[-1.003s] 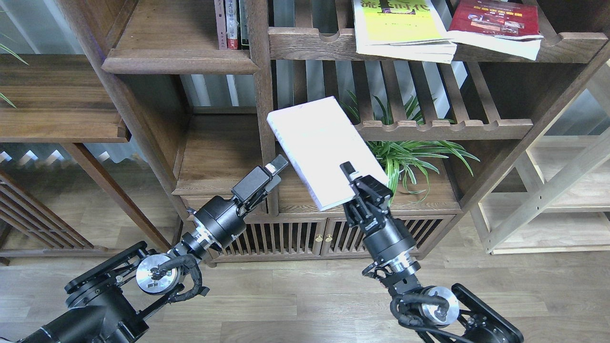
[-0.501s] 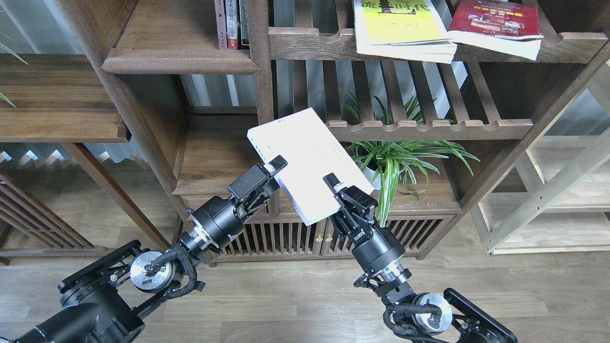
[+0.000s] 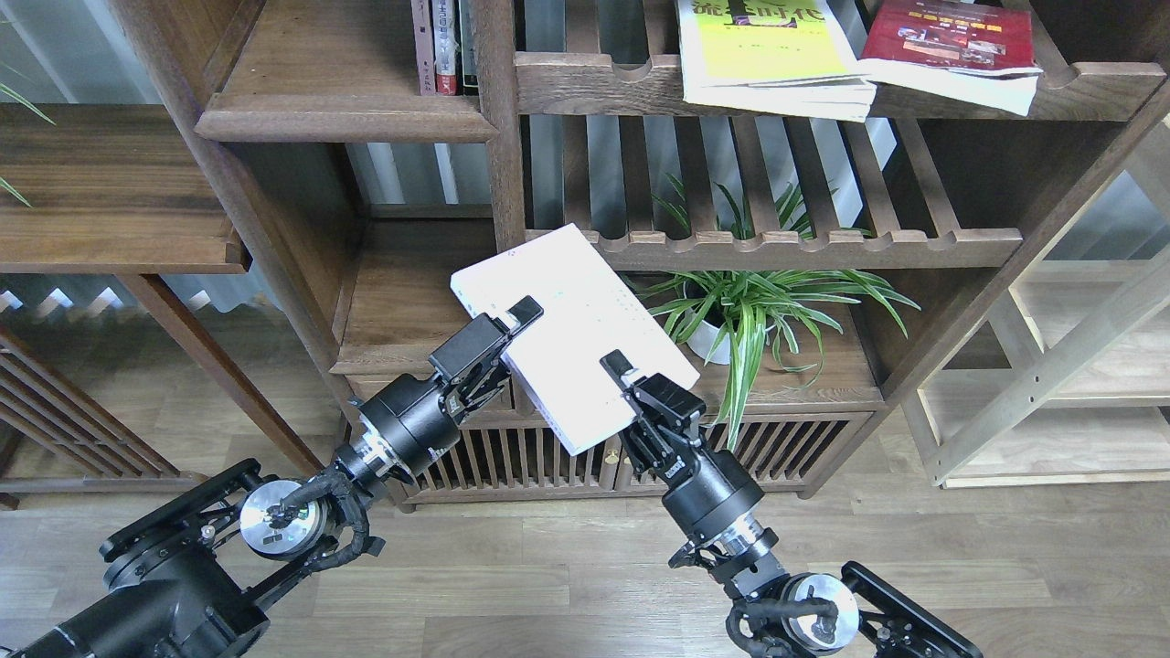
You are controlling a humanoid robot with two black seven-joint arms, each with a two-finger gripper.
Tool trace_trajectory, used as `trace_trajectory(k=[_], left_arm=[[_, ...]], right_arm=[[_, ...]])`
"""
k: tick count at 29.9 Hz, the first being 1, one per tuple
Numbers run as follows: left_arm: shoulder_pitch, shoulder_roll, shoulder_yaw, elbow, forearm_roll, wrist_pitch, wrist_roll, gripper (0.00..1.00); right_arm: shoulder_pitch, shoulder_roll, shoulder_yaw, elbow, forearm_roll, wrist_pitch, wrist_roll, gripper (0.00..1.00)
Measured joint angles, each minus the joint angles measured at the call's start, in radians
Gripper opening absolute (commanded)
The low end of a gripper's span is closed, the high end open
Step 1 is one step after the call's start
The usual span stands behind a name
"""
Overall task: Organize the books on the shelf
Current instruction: 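Grasp the white book's edge with the left gripper beside the right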
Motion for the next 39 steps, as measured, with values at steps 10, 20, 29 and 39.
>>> trace_trajectory(k=[10, 20, 29, 39], left_arm=[[0.0, 0.0, 0.008, 0.008, 0.009, 0.0, 0.0, 0.73], [0.003, 0.0, 0.01, 0.005, 0.009, 0.0, 0.008, 0.54], [0.004, -0.001, 0.01, -0.003, 0.008, 0.0, 0.009, 0.41], [0.004, -0.002, 0.009, -0.004, 0.007, 0.0, 0.009, 0.17]], right_arm=[[-0.002, 0.002, -0.017, 0.001, -0.011, 0.0, 0.0, 0.09], [0.0, 0.009, -0.018, 0.001, -0.012, 0.0, 0.0, 0.09], [-0.001, 0.009, -0.019, 0.001, -0.012, 0.0, 0.0, 0.09], [-0.001, 0.022, -0.019, 0.001, -0.022, 0.0, -0.001, 0.1]])
